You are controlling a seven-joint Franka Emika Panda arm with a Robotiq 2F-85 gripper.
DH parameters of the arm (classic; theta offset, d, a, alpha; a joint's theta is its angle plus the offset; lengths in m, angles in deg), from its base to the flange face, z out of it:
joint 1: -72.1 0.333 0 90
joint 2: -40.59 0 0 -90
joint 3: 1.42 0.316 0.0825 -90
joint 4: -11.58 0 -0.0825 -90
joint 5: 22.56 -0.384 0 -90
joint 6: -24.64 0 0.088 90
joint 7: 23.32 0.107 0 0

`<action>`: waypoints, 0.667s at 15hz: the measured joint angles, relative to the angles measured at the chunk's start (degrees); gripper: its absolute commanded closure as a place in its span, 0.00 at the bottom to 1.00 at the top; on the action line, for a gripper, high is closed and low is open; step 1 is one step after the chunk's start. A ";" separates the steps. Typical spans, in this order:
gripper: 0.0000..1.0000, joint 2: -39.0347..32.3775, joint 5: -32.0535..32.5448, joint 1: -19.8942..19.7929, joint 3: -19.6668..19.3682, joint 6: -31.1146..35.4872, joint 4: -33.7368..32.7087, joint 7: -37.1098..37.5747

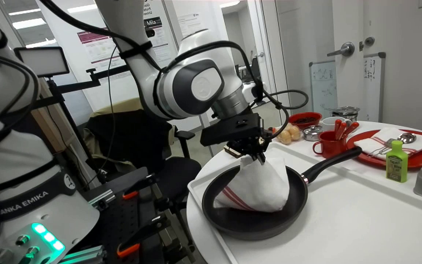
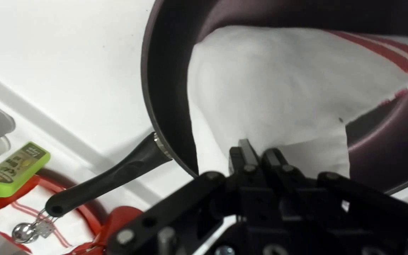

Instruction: Use the towel to clean the pan

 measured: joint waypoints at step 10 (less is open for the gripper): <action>0.99 1.89 -4.68 -27.86 20.18 -2.05 -2.39 0.05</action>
